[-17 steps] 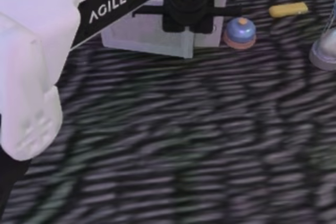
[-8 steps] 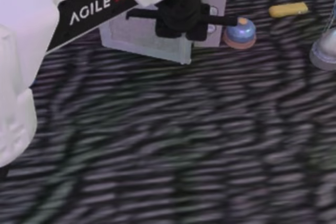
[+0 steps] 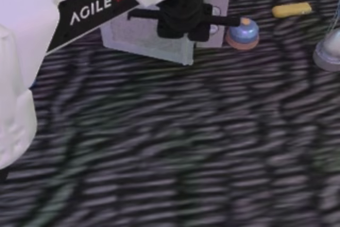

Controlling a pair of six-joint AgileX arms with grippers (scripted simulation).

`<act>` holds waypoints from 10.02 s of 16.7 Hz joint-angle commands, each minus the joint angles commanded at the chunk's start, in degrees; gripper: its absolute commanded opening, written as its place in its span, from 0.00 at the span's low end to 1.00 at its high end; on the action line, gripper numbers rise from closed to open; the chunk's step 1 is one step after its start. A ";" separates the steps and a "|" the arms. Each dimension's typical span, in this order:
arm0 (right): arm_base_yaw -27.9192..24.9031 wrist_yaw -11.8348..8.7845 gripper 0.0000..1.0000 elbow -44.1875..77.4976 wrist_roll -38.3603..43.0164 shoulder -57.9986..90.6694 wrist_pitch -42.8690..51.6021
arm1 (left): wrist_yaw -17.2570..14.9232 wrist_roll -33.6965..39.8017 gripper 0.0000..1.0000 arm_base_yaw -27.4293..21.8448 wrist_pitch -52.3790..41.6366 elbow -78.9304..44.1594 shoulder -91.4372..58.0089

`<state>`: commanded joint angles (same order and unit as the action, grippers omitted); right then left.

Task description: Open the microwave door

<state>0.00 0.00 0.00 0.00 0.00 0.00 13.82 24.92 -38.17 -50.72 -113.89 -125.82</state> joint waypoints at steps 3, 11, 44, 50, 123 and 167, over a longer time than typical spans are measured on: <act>0.00 0.00 1.00 0.00 0.00 0.00 0.00 | 0.00 0.00 0.00 0.00 0.00 0.00 0.00; 0.00 0.00 1.00 0.00 0.00 0.00 0.00 | 0.00 0.00 0.00 0.00 0.00 0.00 0.00; 0.00 0.00 1.00 0.00 0.00 0.00 0.00 | -2.93 -5.78 0.00 0.71 4.61 9.03 5.66; 0.00 0.00 1.00 0.00 0.00 0.00 0.00 | -3.29 -5.55 0.00 0.33 4.65 9.04 5.52; 0.00 0.00 1.00 0.00 0.00 0.00 0.00 | -12.65 -22.83 0.00 4.52 11.99 26.80 18.23; 0.00 0.00 1.00 0.00 0.00 0.00 0.00 | -18.81 -33.66 0.00 8.07 12.95 33.54 23.29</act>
<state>0.00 0.00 0.00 0.00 0.00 0.00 -4.98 -8.74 -30.10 -37.76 -80.34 -102.53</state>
